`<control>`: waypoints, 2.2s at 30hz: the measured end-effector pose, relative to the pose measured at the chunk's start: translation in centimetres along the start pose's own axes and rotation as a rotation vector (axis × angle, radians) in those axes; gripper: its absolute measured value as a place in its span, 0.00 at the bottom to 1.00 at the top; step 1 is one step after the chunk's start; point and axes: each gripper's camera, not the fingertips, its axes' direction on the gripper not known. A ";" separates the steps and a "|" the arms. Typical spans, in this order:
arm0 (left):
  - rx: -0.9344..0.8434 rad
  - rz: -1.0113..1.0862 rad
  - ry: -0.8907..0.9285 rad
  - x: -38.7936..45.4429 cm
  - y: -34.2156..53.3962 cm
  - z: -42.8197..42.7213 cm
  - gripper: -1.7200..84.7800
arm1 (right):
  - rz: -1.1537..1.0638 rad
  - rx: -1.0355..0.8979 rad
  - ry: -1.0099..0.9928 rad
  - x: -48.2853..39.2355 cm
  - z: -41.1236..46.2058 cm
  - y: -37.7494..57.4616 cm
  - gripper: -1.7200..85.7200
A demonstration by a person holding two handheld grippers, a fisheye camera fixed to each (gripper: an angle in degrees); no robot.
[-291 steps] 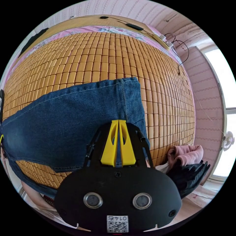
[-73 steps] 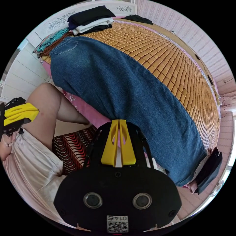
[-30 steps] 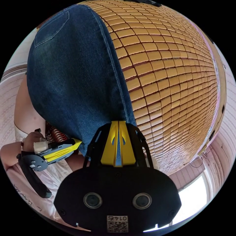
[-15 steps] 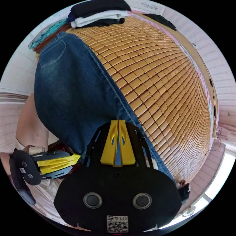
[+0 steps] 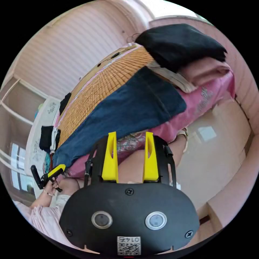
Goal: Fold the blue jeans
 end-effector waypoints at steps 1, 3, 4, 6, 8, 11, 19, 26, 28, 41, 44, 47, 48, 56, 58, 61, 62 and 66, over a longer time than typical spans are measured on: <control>-0.007 0.010 -0.009 0.3 -0.4 0.1 0.06 | 0.094 0.036 -0.013 3.5 -1.2 0.4 0.20; -0.025 0.039 -0.019 0.9 -0.9 0.3 0.08 | 0.197 0.088 -0.061 7.5 -2.7 0.7 0.20; -0.042 0.064 -0.021 1.4 -1.3 0.5 0.09 | 0.237 0.130 -0.087 9.4 -3.6 0.5 0.21; -0.075 0.094 -0.040 2.1 -2.0 0.9 0.09 | 0.282 0.189 -0.107 11.8 -4.7 -0.5 0.21; -0.097 0.107 -0.057 2.7 -2.6 1.2 0.10 | 0.362 0.239 -0.114 15.2 -5.5 -2.2 0.20; -0.119 0.108 -0.078 3.2 -3.5 1.5 0.10 | 0.426 0.205 -0.155 18.7 -5.5 -4.4 0.16; -0.205 0.031 -0.083 2.9 -4.1 2.3 0.09 | 0.292 0.210 -0.199 20.3 -9.8 -7.6 0.07; -0.110 -0.098 -0.145 -0.8 -3.3 -1.8 0.08 | 0.032 0.359 -0.540 18.2 -17.7 -13.5 0.06; -0.113 -0.158 -0.178 -3.0 -2.8 -2.9 0.08 | 0.029 0.333 -0.498 18.4 -18.1 -15.1 0.07; -0.163 -0.175 -0.140 -4.2 -2.1 -3.0 0.08 | 0.464 0.208 -0.149 29.1 -12.1 -11.3 0.23; -0.161 -0.169 -0.136 -4.3 -2.7 -3.2 0.08 | 0.460 0.148 -0.181 28.4 -10.6 -13.1 0.21; -0.169 -0.211 -0.143 -5.3 -2.8 -3.5 0.08 | 0.392 0.127 -0.014 25.8 -11.7 -14.6 0.16; -0.163 -0.232 -0.142 -5.9 -2.7 -3.9 0.08 | 0.348 0.144 -0.002 25.1 -12.0 -14.8 0.14; -0.148 -0.358 -0.171 -10.2 -0.7 -6.2 0.07 | 0.270 0.162 0.068 23.0 -14.9 -15.6 0.07; -0.135 -0.377 -0.177 -11.1 0.0 -7.0 0.07 | 0.228 0.157 0.118 22.2 -15.4 -15.4 0.05; -0.136 -0.386 -0.179 -12.0 0.7 -7.5 0.07 | 0.177 0.194 0.130 21.4 -16.4 -14.5 0.04; -0.138 -0.386 -0.178 -12.1 0.8 -7.6 0.07 | 0.169 0.217 0.113 21.2 -16.8 -14.1 0.03; -0.153 -0.377 -0.170 -12.8 1.2 -7.5 0.07 | 0.184 0.270 0.044 21.3 -17.7 -13.0 0.03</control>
